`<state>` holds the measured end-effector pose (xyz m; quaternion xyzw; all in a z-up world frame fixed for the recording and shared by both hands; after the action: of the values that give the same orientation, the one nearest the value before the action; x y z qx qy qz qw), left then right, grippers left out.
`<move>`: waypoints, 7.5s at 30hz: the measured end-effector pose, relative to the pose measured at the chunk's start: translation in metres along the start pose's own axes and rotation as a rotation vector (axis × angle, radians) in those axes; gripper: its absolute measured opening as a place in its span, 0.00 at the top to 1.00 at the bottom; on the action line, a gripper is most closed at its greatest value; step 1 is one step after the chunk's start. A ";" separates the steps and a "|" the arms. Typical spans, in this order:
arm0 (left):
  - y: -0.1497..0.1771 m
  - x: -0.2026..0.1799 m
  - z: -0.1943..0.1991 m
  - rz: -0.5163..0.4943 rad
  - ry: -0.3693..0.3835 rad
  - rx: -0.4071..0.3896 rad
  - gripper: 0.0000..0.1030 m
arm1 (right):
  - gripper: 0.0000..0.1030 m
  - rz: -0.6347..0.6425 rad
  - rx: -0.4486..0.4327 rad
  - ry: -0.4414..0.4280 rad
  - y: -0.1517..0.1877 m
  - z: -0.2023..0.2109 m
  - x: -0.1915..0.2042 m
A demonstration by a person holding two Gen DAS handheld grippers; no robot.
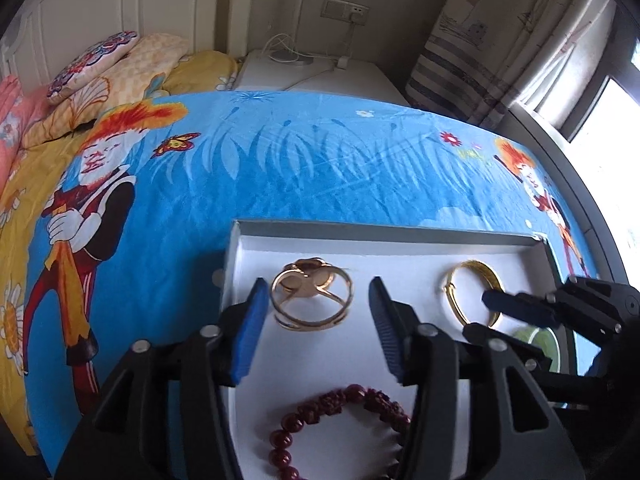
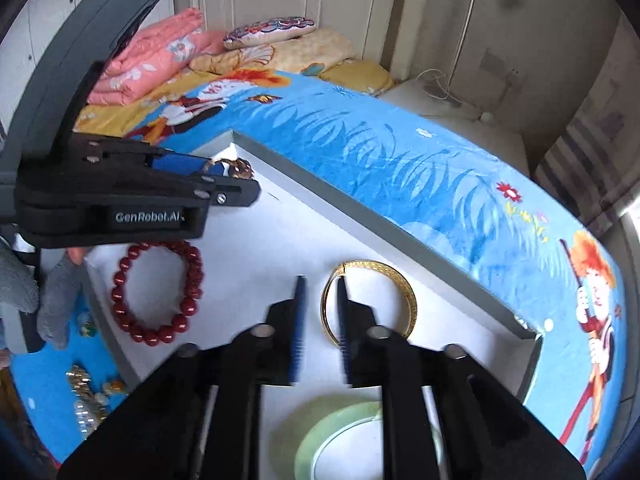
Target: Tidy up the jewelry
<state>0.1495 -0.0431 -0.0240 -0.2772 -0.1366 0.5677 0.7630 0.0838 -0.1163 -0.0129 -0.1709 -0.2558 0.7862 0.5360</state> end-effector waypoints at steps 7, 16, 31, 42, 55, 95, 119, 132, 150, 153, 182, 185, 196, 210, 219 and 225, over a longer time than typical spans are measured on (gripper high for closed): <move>0.009 -0.011 0.027 -0.036 0.008 -0.060 0.27 | 0.70 -0.039 -0.060 -0.041 0.005 0.030 -0.005; 0.065 -0.009 0.097 -0.045 -0.029 -0.221 0.05 | 0.55 -0.056 -0.192 -0.132 0.055 0.104 0.003; 0.181 0.017 0.144 0.060 -0.101 -0.259 0.03 | 0.55 -0.038 -0.145 -0.206 0.172 0.126 0.055; 0.186 0.031 0.120 0.144 -0.030 -0.163 0.03 | 0.55 0.130 -0.151 -0.069 0.180 0.106 0.085; 0.185 0.024 0.115 0.112 -0.025 -0.140 0.03 | 0.82 0.214 -0.181 -0.028 0.178 0.104 0.094; 0.138 -0.153 0.075 -0.459 0.112 -0.032 0.08 | 0.95 -0.322 -0.335 0.095 0.209 0.153 -0.094; 0.126 -0.157 0.042 -0.564 0.256 0.108 0.34 | 0.95 -0.327 -0.339 0.078 0.211 0.152 -0.093; 0.133 -0.163 0.051 -0.605 0.234 0.067 0.54 | 0.95 -0.329 -0.337 0.081 0.211 0.152 -0.093; 0.135 -0.163 0.047 -0.615 0.227 0.082 0.37 | 0.95 -0.333 -0.339 0.085 0.210 0.154 -0.095; 0.134 -0.167 0.044 -0.641 0.199 0.081 0.36 | 0.95 -0.336 -0.340 0.084 0.210 0.154 -0.095; 0.131 -0.169 0.068 -0.661 0.201 -0.019 0.46 | 0.95 -0.333 -0.367 0.084 0.208 0.160 -0.090; 0.130 -0.167 0.070 -0.655 0.204 -0.028 0.46 | 0.95 -0.314 -0.376 0.083 0.204 0.165 -0.085; 0.112 -0.156 0.085 -0.590 0.239 -0.077 0.46 | 0.95 -0.245 -0.441 0.085 0.172 0.190 -0.073; 0.113 -0.153 0.089 -0.565 0.271 -0.094 0.46 | 0.26 -0.223 -0.178 0.050 0.217 0.151 -0.070; 0.107 -0.145 0.094 -0.542 0.278 -0.109 0.46 | 0.58 -0.299 -0.158 -0.015 0.209 0.140 -0.084; 0.105 -0.143 0.095 -0.533 0.287 -0.120 0.46 | 0.80 -0.310 -0.095 0.038 0.205 0.124 -0.095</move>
<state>-0.0292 -0.1315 0.0071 -0.3535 -0.1287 0.2936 0.8788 -0.1029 -0.2925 -0.0330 -0.1696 -0.3056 0.6777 0.6469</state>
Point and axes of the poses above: each gripper's, at about its wrist camera, not at the fingertips, and z roughly against the way its jaws point, x to its left, y to its underside, the point moved 6 cm from there along -z, roughly the way its jaws point, and after that the axes turned 8 degrees about -z, right-handed, at the moved point
